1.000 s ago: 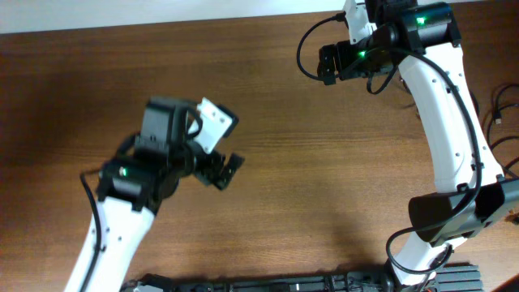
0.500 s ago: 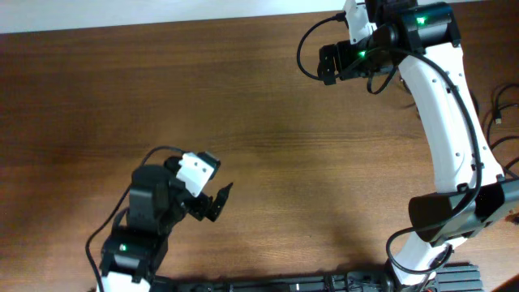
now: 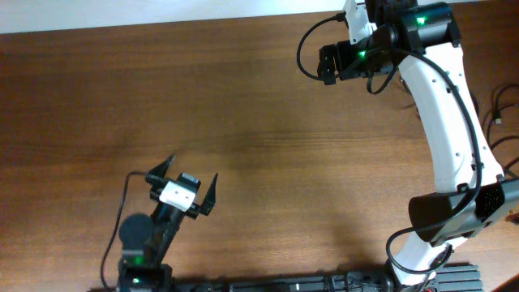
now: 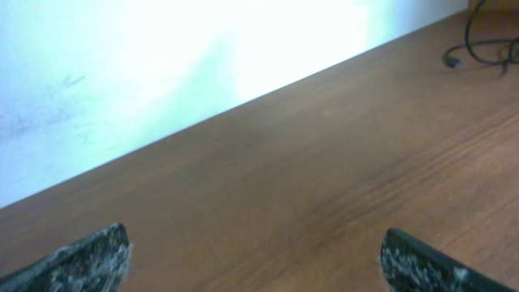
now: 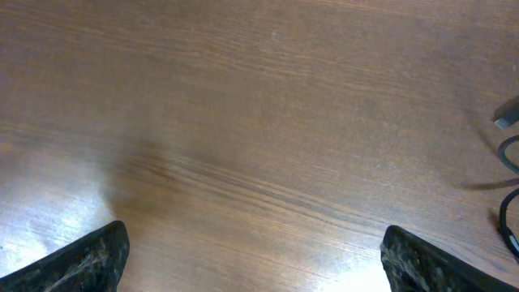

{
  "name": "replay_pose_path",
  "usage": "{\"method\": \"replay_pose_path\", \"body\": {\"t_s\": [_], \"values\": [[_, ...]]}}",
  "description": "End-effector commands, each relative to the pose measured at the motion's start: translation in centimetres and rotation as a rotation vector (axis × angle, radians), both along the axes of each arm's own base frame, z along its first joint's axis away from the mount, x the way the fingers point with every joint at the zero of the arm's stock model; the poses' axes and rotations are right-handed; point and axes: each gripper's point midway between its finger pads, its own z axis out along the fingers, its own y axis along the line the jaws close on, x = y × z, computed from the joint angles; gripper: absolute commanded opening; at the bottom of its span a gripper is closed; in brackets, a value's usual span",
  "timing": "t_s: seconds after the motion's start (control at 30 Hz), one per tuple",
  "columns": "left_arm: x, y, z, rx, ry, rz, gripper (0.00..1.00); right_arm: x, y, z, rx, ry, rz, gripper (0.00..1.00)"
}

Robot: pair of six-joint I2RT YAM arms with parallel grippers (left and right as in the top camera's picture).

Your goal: Untangle cables

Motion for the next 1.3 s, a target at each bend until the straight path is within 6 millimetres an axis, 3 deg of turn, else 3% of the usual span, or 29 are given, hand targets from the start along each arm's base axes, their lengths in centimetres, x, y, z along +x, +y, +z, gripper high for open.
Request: {"method": "replay_pose_path", "body": {"t_s": [0.0, 0.23, 0.37, 0.5, 0.87, 1.03, 1.27], "values": [[0.0, 0.7, 0.2, 0.006, -0.049, 0.037, 0.99, -0.3, -0.1, 0.6, -0.007, -0.017, 0.002, 0.99], [0.3, 2.1, 1.9, 0.004, -0.119, 0.117, 0.99, -0.3, -0.1, 0.6, -0.007, -0.017, 0.002, 0.99], [0.4, 3.8, 3.0, -0.003, -0.161, 0.216, 0.99, -0.3, -0.1, 0.6, -0.007, -0.017, 0.002, 0.99], [0.4, 6.3, 3.9, -0.141, -0.16, 0.355, 0.99, -0.3, -0.1, 0.6, -0.007, -0.017, 0.002, 0.99], [-1.2, 8.6, -1.6, -0.12, 0.053, 0.463, 0.99, -0.3, -0.1, 0.6, -0.007, -0.017, 0.002, 0.99], [-1.4, 8.8, -0.2, -0.152, -0.007, 0.471, 0.99, -0.3, -0.1, 0.6, -0.007, -0.017, 0.003, 0.99], [-1.4, 8.8, -0.3, -0.152, -0.004, 0.47, 0.99, -0.3, -0.1, 0.6, -0.007, -0.017, 0.002, 0.99]]}}
